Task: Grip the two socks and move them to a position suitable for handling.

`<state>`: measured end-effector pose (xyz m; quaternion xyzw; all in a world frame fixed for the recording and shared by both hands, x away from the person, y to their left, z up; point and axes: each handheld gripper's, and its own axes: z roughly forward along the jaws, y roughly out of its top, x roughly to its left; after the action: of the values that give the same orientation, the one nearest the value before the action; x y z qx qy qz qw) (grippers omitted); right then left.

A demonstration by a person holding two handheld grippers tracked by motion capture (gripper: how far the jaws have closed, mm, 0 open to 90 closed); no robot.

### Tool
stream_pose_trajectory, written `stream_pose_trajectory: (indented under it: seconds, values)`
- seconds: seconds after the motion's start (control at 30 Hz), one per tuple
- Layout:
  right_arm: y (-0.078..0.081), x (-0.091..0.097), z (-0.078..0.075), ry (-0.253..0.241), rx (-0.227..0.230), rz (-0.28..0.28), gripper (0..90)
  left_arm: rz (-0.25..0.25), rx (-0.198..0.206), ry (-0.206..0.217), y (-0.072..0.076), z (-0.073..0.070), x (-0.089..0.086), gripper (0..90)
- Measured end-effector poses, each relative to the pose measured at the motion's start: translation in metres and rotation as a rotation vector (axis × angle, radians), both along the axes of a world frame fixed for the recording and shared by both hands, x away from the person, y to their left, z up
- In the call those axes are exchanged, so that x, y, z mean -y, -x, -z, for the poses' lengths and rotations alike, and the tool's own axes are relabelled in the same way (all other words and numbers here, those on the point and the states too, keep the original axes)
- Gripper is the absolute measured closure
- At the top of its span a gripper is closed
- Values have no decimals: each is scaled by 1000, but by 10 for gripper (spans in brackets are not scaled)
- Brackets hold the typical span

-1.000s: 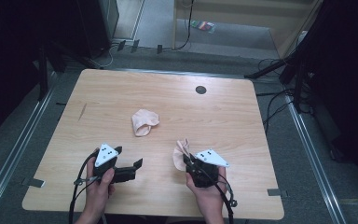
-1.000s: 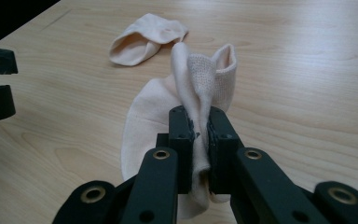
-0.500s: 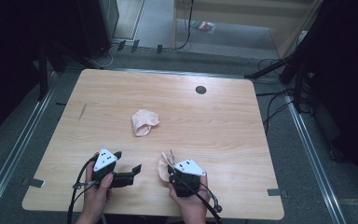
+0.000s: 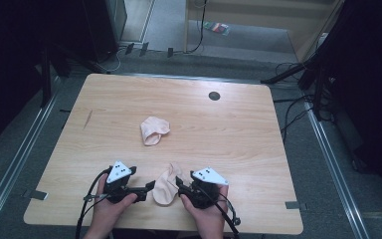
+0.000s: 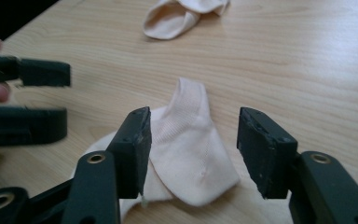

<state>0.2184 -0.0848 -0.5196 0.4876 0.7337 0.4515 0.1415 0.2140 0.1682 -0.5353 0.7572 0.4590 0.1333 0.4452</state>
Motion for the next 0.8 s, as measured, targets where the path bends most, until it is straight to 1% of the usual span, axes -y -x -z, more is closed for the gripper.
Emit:
stream_pose_trajectory:
  seconds: [0.07, 0.1, 0.13, 0.17, 0.2, 0.23, 0.27, 0.33, 0.4, 0.43, 0.47, 0.5, 0.53, 0.57, 0.6, 0.63, 0.7, 0.77, 0.8]
  values:
    - [-3, -1, -1, -9, 3, -38, 510, 16, 0, -24, 4, 0, 5, 219]
    - [-4, -3, -2, -10, 0, -48, 551, 22, 1, -35, 5, 0, 8, 259]
    - [-4, -6, -2, -16, -1, -69, 602, 41, -5, -31, 7, 0, 10, 306]
    - [-4, -11, 0, -7, -3, -98, 645, 65, -11, -21, 8, 1, 11, 380]
    - [-4, -13, 1, 6, -3, -114, 664, 100, -22, -4, 8, 2, 12, 475]
    - [-4, -17, 3, 20, -5, -129, 668, 111, -33, -6, 8, 4, 13, 510]
    - [-5, -20, 6, 37, -4, -138, 666, 120, -39, -13, 8, 6, 15, 534]
    - [-7, -24, 11, 64, -16, -135, 654, 141, -53, -29, 8, 9, 18, 579]
    - [-10, -26, 17, 95, -29, -131, 636, 155, -59, -61, 8, 12, 22, 595]
    - [-12, -27, 19, 108, -33, -127, 643, 161, -66, -83, 9, 14, 24, 602]
    - [-12, -27, 22, 127, -35, -123, 672, 163, -59, -91, 9, 14, 25, 618]
    - [-12, -28, 24, 158, -33, -126, 726, 160, -59, -95, 9, 14, 25, 627]
    - [-13, -28, 25, 164, -39, -133, 778, 157, -61, -100, 9, 14, 25, 645]
    - [-13, -27, 26, 156, -39, -136, 832, 149, -60, -99, 9, 14, 25, 668]
    - [-13, -25, 26, 147, -43, -132, 863, 142, -54, -106, 8, 15, 24, 700]
    - [-14, -23, 25, 141, -37, -126, 876, 139, -52, -109, 8, 15, 24, 735]
    - [-14, -18, 21, 120, -34, -108, 888, 129, -59, -99, 6, 15, 22, 780]
    - [-16, -10, 17, 94, -21, -85, 893, 121, -60, -95, 5, 16, 20, 842]
    - [-16, -6, 15, 77, -25, -71, 893, 121, -62, -91, 4, 16, 19, 862]
